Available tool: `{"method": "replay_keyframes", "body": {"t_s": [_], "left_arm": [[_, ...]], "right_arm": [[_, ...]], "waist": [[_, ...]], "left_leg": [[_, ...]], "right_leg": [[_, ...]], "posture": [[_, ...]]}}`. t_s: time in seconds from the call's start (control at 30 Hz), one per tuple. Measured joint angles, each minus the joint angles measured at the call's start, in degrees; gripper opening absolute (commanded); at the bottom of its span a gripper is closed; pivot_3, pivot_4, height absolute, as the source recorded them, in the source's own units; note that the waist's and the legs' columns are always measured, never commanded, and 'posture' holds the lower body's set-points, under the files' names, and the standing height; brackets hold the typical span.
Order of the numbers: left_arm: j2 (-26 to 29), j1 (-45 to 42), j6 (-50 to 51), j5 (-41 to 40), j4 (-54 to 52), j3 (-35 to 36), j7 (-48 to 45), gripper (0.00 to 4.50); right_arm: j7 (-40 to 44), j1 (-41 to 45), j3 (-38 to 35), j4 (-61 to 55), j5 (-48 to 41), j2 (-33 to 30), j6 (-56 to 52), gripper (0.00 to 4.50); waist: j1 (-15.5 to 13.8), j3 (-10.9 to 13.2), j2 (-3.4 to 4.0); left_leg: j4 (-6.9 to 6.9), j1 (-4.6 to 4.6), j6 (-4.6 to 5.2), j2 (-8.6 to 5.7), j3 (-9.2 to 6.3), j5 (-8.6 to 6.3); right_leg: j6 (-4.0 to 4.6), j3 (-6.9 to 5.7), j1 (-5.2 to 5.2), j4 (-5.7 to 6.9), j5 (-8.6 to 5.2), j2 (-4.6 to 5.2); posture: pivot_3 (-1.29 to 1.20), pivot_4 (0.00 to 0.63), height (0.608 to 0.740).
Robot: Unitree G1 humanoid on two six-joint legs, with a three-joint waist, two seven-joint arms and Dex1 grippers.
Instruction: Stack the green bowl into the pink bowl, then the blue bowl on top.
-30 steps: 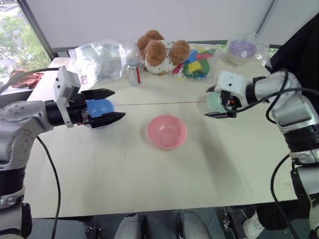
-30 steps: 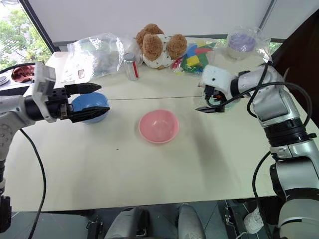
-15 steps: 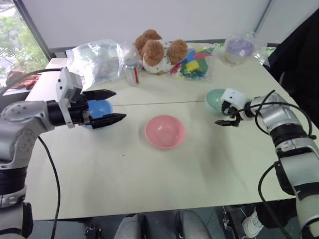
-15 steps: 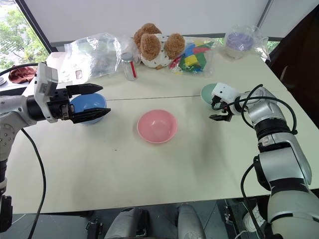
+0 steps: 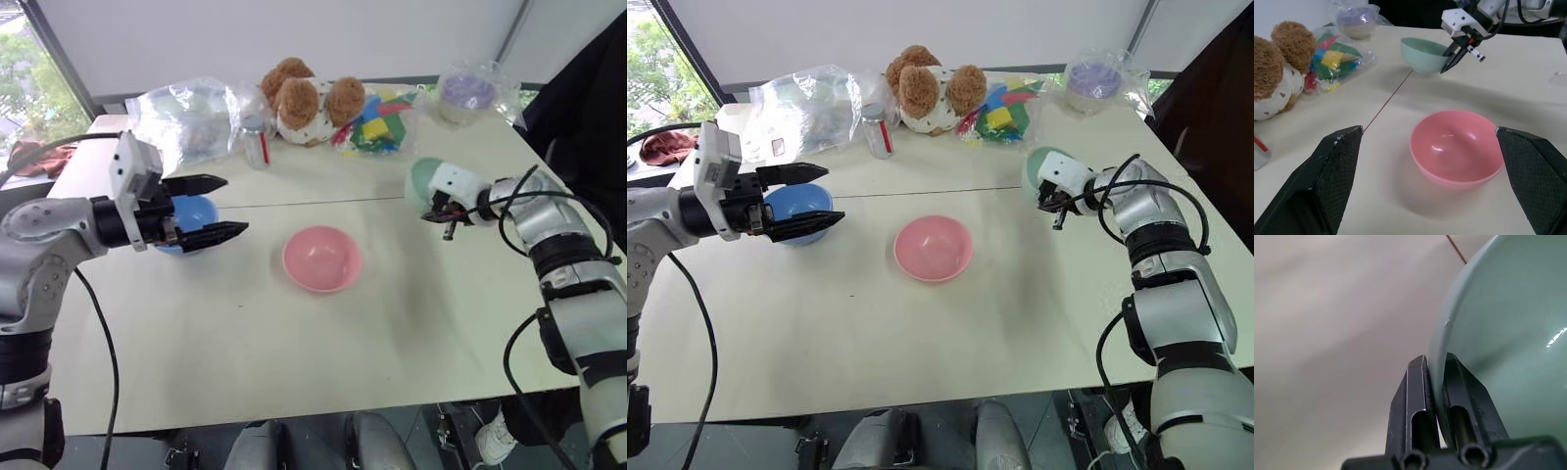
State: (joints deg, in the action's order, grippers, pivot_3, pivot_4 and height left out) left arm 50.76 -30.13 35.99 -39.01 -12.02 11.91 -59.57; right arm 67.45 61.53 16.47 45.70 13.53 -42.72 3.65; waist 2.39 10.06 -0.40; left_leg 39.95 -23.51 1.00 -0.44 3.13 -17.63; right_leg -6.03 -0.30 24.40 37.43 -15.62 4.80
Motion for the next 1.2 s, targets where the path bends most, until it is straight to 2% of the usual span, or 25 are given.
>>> {"method": "replay_keyframes", "body": {"t_s": [0.1,0.2,0.33,0.5,0.63,0.8,0.87,0.97,1.13,1.2], "left_arm": [[-0.09,-0.90,0.00,0.01,0.23,-0.21,-0.06,4.50],[-0.10,-1.52,-0.01,0.05,0.59,-0.27,-0.08,4.50],[-0.11,-1.49,-0.01,0.11,0.64,-0.28,0.03,4.50],[0.03,0.42,0.53,-0.04,-0.42,0.33,0.68,4.50],[0.07,1.61,1.27,-0.46,-1.76,0.81,1.51,4.50],[0.33,2.76,1.39,-0.92,-2.74,1.53,2.42,4.50],[0.35,2.84,1.35,-0.90,-2.73,1.92,2.81,4.50],[0.82,2.76,0.67,0.36,-2.25,2.51,4.03,4.50],[7.41,5.35,-7.63,11.61,5.51,2.01,4.25,4.50],[8.26,6.61,-10.76,15.08,9.16,0.46,2.97,4.50]], "right_arm": [[10.71,-3.16,0.05,-23.04,-7.14,-0.49,-3.65,0.01],[15.07,-5.83,1.43,-36.24,-10.65,0.61,-8.15,0.01],[17.30,-7.64,6.37,-43.31,-11.20,3.37,-10.32,0.01],[18.45,-8.05,9.57,-43.69,-9.54,3.44,-7.83,0.01],[18.97,-8.03,10.27,-42.84,-8.35,3.40,-5.89,1.60],[19.52,-7.58,10.23,-42.29,-8.22,3.56,-6.18,4.36],[19.49,-6.92,9.79,-42.30,-9.20,3.78,-7.68,4.45],[18.03,-5.05,5.32,-42.38,-13.67,5.37,-14.08,4.45],[13.59,-4.33,-7.87,-46.88,-26.27,5.10,-29.96,4.45],[12.04,-5.44,-12.00,-49.71,-31.92,4.98,-36.20,4.45]], "waist": [[0.07,-0.01,-0.01],[-0.27,-0.02,-0.03],[-0.89,-0.02,-0.03],[-1.72,-0.02,-0.03],[-1.54,-0.02,-0.04],[-1.49,-0.02,-0.04],[-1.49,-0.02,-0.04],[-1.51,-0.02,-0.03],[-1.63,-0.04,-0.05],[-1.73,-0.04,-0.05]], "left_leg": [[-0.03,0.00,-0.01,0.09,-0.07,-0.01],[0.05,0.01,-0.01,0.07,-0.09,-0.01],[0.14,0.01,0.00,-0.02,-0.07,-0.01],[0.13,0.01,0.00,-0.02,-0.09,-0.01],[0.12,0.01,0.00,-0.02,-0.09,-0.01],[0.12,0.01,0.00,-0.01,-0.09,-0.01],[0.12,0.01,0.00,-0.01,-0.09,-0.01],[0.11,0.01,0.00,-0.01,-0.09,0.00],[-0.02,0.02,0.00,-0.01,-0.10,-0.01],[-0.03,0.02,0.01,-0.02,-0.10,-0.01]], "right_leg": [[0.00,-0.02,0.02,0.17,0.00,-0.09],[0.00,-0.04,-0.01,0.16,0.00,-0.06],[0.00,-0.05,-0.04,0.15,0.00,0.03],[0.00,-0.06,-0.03,0.13,0.00,0.04],[0.00,-0.07,-0.03,0.11,0.00,0.02],[0.00,-0.07,-0.03,0.12,0.00,0.01],[0.00,-0.07,-0.03,0.12,0.00,0.01],[0.00,-0.07,-0.02,0.12,0.00,0.02],[0.01,-0.13,-0.02,0.04,0.00,0.09],[0.01,-0.15,-0.03,0.03,0.00,0.15]], "posture": [[0.00,0.150,0.740],[0.00,0.150,0.740],[0.00,0.150,0.740],[0.00,0.150,0.740],[0.00,0.150,0.740],[0.00,0.150,0.740],[0.00,0.150,0.740],[0.00,0.150,0.740],[0.00,0.150,0.740],[0.00,0.150,0.740]]}}
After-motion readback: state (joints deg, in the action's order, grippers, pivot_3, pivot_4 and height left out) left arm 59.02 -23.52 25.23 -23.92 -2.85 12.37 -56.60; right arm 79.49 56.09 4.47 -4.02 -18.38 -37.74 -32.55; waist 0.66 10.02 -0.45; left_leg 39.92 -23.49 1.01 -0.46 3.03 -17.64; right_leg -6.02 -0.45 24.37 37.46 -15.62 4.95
